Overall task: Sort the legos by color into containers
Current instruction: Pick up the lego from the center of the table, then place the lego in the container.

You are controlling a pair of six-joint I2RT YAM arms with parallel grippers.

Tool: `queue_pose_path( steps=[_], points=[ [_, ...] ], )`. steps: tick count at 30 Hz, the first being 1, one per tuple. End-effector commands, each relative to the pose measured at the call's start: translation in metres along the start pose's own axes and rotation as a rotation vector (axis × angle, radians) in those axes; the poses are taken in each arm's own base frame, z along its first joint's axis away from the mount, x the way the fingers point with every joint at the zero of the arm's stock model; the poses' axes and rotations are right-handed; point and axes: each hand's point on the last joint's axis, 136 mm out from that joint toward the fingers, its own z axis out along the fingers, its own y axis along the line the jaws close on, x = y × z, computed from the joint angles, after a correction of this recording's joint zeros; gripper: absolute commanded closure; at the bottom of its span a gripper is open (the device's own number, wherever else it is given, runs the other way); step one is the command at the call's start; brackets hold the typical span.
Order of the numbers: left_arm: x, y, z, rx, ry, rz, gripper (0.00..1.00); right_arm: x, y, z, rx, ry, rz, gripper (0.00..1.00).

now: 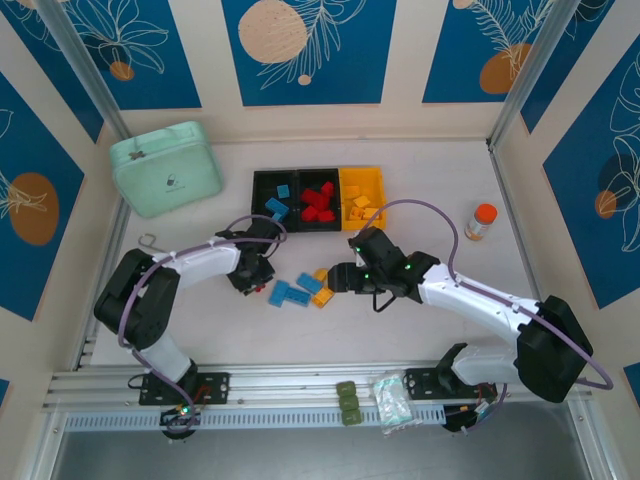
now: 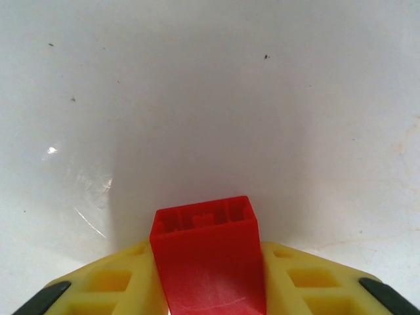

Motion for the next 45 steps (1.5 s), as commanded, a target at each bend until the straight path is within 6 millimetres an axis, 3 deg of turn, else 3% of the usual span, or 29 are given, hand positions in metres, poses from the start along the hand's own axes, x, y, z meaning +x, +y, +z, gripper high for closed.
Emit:
queue_pose_path(
  steps=[1, 12, 22, 35, 45],
  points=[
    [-0.011, -0.027, -0.004, 0.118, -0.019, 0.039, 0.67, -0.008, 0.01, -0.006, -0.026, -0.014, 0.0, 0.34],
    [-0.04, -0.081, -0.058, 0.239, -0.096, 0.173, 0.68, -0.01, 0.002, -0.02, -0.013, -0.063, 0.004, 0.34],
    [-0.059, -0.141, -0.084, 0.331, -0.103, 0.243, 0.68, -0.008, -0.015, -0.032, -0.008, -0.106, 0.05, 0.34],
    [-0.09, -0.224, -0.08, 0.354, -0.098, 0.366, 0.68, -0.008, -0.029, -0.041, 0.008, -0.129, 0.095, 0.34],
    [-0.134, -0.252, -0.061, 0.282, -0.169, 0.393, 0.68, -0.007, -0.038, -0.041, 0.023, -0.127, 0.119, 0.34]
  ],
)
